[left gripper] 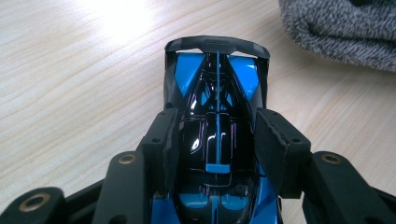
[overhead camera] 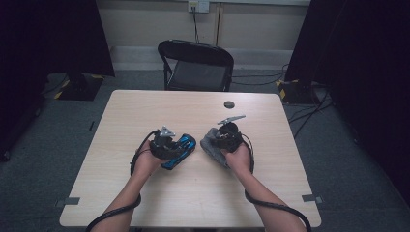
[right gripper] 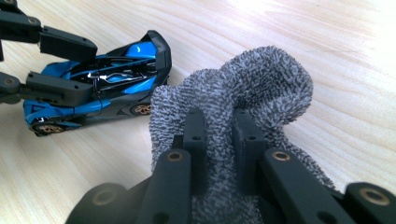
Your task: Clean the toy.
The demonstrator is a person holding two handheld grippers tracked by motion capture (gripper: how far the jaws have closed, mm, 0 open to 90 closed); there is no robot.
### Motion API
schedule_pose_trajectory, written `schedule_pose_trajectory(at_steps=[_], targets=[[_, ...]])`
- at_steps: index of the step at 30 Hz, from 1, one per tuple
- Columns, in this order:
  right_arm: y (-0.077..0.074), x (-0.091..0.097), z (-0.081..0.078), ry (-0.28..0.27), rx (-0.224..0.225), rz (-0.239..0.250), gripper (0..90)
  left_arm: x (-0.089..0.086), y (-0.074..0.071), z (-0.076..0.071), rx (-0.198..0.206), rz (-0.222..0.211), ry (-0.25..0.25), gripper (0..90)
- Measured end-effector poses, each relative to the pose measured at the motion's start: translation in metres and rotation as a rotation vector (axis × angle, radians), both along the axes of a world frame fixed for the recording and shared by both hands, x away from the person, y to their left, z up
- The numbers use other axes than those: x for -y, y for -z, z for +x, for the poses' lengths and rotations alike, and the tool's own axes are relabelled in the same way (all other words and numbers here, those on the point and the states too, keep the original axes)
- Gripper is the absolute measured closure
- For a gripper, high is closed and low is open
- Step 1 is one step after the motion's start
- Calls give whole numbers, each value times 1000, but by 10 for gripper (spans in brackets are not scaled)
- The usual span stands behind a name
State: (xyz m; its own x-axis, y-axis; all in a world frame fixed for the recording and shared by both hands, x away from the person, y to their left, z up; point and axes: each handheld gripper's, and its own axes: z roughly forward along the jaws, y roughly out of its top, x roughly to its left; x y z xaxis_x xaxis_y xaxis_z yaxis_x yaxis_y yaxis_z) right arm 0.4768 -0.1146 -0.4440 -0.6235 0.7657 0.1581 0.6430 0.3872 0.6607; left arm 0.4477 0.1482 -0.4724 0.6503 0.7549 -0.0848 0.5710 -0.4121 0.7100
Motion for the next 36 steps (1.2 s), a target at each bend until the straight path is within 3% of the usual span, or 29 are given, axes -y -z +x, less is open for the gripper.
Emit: schedule_pose_trajectory(at_steps=[11,25,36], targets=[[7,-5,2,0,-4,-6,787,-1,0,1,1,-8,4,511],[28,-22,4,-3,-21,-32,787,0,0,3,-5,-9,9,511],[29,-28,-1,-31,-25,-36,787,0,0,3,-7,-9,9,511]])
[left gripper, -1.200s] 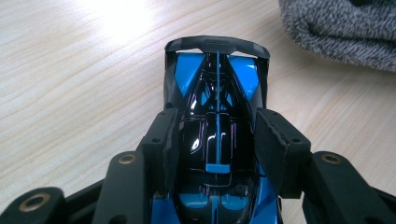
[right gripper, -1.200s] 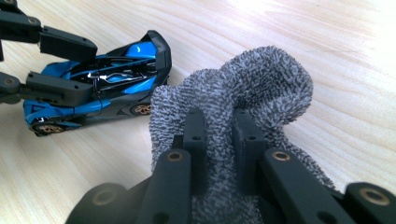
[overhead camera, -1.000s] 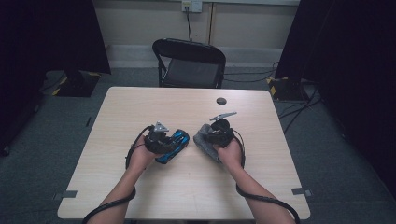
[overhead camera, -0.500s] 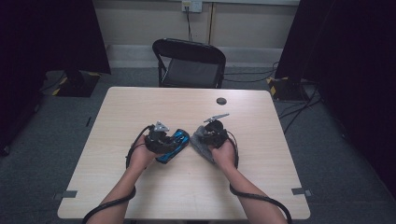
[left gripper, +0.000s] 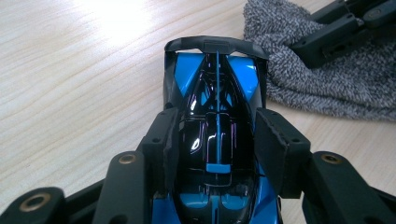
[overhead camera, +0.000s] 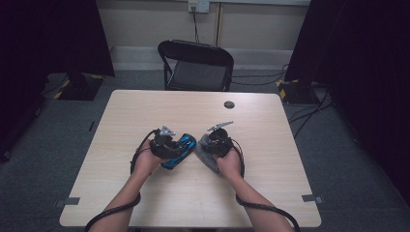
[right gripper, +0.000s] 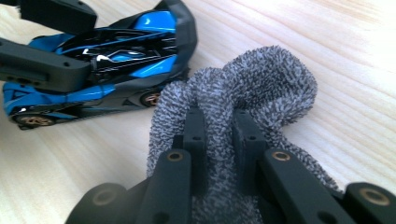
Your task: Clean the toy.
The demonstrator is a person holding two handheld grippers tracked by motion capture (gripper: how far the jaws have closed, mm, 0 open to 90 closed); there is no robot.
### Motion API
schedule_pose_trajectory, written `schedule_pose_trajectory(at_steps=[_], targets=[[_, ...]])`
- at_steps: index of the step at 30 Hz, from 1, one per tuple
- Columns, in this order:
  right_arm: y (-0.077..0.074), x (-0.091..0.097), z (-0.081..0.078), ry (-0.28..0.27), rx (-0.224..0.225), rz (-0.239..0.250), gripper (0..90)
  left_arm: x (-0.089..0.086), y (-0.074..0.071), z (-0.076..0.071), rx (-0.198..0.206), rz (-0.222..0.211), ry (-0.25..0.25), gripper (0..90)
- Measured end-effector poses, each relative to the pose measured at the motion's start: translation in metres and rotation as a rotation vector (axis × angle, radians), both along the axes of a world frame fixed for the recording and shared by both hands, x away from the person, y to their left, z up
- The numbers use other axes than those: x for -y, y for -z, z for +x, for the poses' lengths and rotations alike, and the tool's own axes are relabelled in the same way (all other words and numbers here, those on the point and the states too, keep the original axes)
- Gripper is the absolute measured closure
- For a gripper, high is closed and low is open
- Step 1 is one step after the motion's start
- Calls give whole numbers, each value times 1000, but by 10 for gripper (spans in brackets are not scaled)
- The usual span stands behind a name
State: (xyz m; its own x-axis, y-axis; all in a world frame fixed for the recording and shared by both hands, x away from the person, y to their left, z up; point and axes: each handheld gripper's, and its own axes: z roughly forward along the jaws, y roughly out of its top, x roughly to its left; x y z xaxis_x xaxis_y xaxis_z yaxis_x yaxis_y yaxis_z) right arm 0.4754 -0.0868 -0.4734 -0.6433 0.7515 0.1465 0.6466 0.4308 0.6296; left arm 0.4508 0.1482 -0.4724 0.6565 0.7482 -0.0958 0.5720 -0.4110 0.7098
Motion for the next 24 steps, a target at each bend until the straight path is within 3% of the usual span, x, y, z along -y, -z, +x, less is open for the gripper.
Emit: schedule_pose_trajectory(at_steps=[10,24], targets=[[0,-7,-10,-22,-14,32,787,1,0,-1,4,9,-8,510],[-2,-15,-21,-52,-21,37,787,1,0,-1,3,13,-7,510]])
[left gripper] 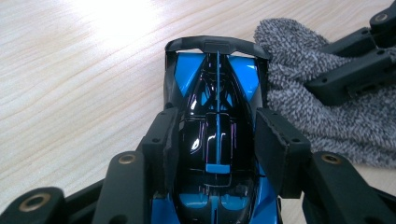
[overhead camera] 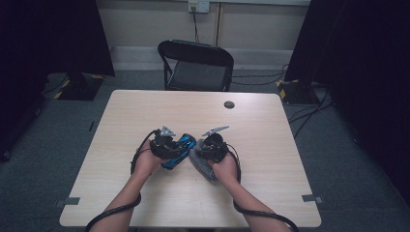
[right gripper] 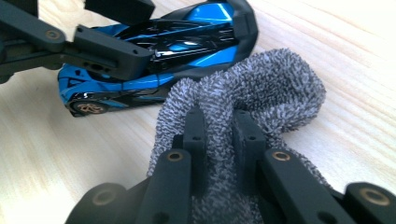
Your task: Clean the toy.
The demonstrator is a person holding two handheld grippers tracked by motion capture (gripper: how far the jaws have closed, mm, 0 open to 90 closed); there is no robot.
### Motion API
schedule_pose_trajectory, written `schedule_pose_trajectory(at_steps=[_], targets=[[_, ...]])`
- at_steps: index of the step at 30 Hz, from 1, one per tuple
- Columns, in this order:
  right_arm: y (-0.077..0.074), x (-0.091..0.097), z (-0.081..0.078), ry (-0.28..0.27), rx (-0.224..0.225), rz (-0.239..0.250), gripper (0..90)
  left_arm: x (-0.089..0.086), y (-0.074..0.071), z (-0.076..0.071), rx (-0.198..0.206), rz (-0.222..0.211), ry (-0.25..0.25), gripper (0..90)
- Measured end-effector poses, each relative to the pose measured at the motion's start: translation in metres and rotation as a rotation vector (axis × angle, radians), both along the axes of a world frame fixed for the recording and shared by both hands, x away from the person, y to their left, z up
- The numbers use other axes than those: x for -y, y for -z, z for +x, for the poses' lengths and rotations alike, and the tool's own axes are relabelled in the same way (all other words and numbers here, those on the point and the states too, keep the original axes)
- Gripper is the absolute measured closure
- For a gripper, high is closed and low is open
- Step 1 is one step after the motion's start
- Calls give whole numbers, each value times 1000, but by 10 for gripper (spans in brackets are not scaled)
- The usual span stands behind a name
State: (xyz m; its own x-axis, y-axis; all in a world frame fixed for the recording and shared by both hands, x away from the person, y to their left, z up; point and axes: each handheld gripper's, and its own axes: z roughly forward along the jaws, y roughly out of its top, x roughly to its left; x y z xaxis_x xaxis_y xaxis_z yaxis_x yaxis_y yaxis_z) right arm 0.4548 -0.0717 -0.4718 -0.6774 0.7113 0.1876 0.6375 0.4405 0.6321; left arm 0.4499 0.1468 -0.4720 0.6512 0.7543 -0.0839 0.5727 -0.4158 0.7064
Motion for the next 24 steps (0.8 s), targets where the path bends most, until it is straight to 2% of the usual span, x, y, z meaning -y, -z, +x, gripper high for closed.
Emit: schedule_pose_trajectory(at_steps=[16,24], targets=[[2,-8,-8,-27,-5,7,786,2,1,2,8,-13,-3,510],[4,-12,-12,-45,-4,10,786,3,1,3,9,-2,-2,509]])
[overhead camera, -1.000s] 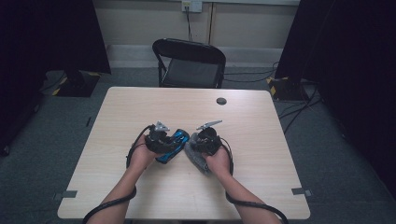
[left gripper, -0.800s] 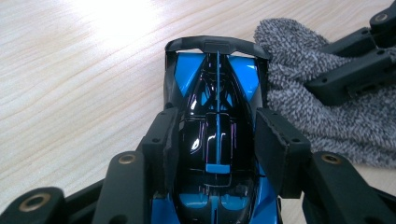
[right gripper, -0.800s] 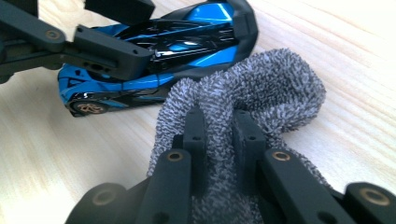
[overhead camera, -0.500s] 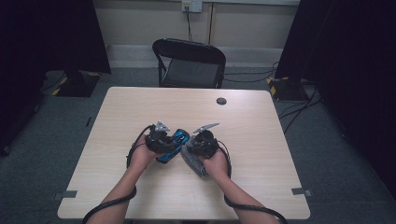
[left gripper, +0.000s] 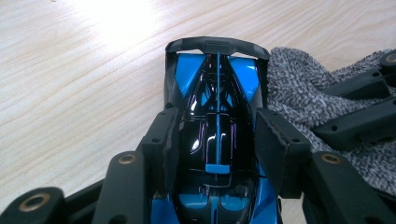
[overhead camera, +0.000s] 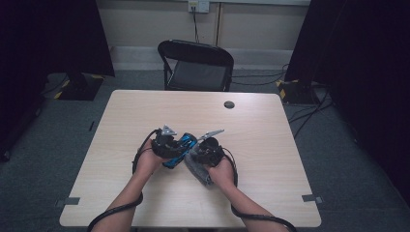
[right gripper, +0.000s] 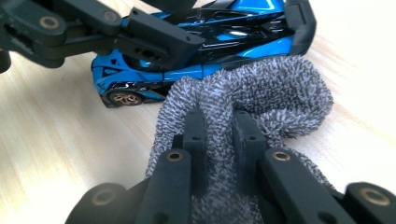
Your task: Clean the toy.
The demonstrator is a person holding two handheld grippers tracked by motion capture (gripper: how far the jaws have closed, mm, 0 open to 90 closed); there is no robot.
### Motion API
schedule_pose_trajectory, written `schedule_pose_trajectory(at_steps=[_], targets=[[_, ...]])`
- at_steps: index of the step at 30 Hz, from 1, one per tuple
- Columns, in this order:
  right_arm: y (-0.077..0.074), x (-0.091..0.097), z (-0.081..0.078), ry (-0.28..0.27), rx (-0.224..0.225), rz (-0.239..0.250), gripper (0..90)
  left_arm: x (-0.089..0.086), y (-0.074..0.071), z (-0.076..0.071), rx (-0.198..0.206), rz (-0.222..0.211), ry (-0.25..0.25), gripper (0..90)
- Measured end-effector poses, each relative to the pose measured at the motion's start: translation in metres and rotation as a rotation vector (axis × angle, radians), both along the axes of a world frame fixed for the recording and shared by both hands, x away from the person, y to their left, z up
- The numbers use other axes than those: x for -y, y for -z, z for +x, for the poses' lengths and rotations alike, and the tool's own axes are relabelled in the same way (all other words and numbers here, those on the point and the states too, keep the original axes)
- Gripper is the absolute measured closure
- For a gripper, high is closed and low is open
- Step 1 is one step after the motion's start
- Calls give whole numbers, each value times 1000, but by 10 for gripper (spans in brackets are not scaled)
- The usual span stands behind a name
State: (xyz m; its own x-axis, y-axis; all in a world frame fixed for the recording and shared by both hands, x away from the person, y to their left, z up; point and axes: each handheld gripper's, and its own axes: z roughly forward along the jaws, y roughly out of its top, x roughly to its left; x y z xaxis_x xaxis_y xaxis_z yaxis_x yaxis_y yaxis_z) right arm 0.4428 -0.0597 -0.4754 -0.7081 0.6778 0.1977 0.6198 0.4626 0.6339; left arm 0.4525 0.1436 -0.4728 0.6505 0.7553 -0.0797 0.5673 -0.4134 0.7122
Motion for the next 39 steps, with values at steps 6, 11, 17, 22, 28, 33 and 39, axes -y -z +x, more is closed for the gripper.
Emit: schedule_pose_trajectory(at_steps=[6,11,17,22,28,33,39], targets=[[0,-4,-4,-13,-4,3,786,0,0,0,9,8,-2,509],[-1,-11,-7,-32,-5,-2,785,0,0,-1,4,4,-6,509],[0,-14,-11,-41,-9,9,785,1,0,-1,3,4,-8,508],[0,-19,-16,-58,-15,12,785,1,1,-2,11,5,-11,508],[1,-24,-22,-67,-13,19,785,2,0,-2,3,6,-16,507],[1,-25,-24,-73,-23,26,786,1,0,-3,6,2,-17,508],[2,-33,-32,-105,-22,32,786,0,0,-3,9,6,-18,508]])
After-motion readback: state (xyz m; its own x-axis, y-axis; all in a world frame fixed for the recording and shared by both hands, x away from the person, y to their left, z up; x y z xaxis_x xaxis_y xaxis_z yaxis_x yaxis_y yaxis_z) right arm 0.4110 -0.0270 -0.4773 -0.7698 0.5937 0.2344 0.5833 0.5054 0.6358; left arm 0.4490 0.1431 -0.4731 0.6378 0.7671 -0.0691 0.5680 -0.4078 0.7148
